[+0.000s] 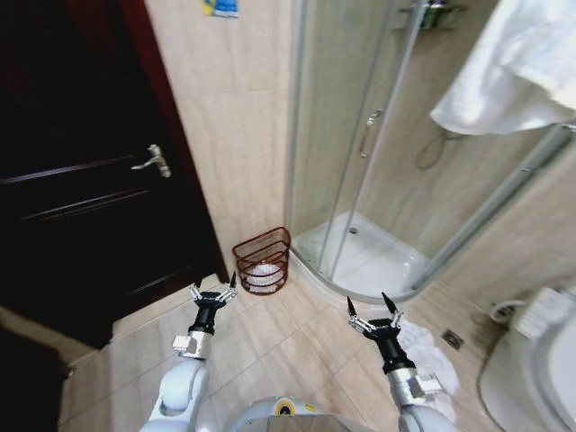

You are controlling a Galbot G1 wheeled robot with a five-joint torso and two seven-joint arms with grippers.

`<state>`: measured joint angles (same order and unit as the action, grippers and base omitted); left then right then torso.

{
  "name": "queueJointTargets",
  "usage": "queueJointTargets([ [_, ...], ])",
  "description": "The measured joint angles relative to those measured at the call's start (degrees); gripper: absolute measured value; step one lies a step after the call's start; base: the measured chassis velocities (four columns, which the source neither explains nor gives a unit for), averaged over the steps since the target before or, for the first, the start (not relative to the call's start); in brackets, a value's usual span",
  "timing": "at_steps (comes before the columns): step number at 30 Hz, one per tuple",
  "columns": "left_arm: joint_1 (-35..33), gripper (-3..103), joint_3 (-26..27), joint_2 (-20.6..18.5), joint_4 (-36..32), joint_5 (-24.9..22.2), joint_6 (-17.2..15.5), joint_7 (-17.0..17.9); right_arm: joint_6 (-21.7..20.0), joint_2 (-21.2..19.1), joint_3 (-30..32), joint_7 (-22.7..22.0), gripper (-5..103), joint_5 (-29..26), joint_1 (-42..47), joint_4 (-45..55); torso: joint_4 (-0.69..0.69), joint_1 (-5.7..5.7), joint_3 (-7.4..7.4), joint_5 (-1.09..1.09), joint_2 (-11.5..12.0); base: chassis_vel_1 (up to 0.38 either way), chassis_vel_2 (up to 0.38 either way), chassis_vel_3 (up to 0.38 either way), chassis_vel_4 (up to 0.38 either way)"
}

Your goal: Discard the used towel into the hamper.

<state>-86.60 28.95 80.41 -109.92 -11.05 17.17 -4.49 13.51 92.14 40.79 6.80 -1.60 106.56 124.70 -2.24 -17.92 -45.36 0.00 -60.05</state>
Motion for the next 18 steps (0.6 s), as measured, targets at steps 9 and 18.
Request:
queueJointTargets([
  [9, 4.8, 100, -1.5, -2.2, -2.0, -8.5, -9.2, -5.2, -2.7, 0.0, 9.7, -2.1, 100, -9.0, -3.5, -0.6, -0.01, 0.01, 0.0, 0.01, 0.0, -0.084, -0.082, -0.08, -0.067],
  [18, 13.3, 100, -0.1, -7.2, -3.8, -13.6, -19.4, -8.4, -12.7, -4.8, 19.3, 5.9, 100, -17.9, -7.2, 4.6, 0.0, 0.0, 0.0, 0.01, 0.0, 0.0, 0.0, 0.0, 0.0],
])
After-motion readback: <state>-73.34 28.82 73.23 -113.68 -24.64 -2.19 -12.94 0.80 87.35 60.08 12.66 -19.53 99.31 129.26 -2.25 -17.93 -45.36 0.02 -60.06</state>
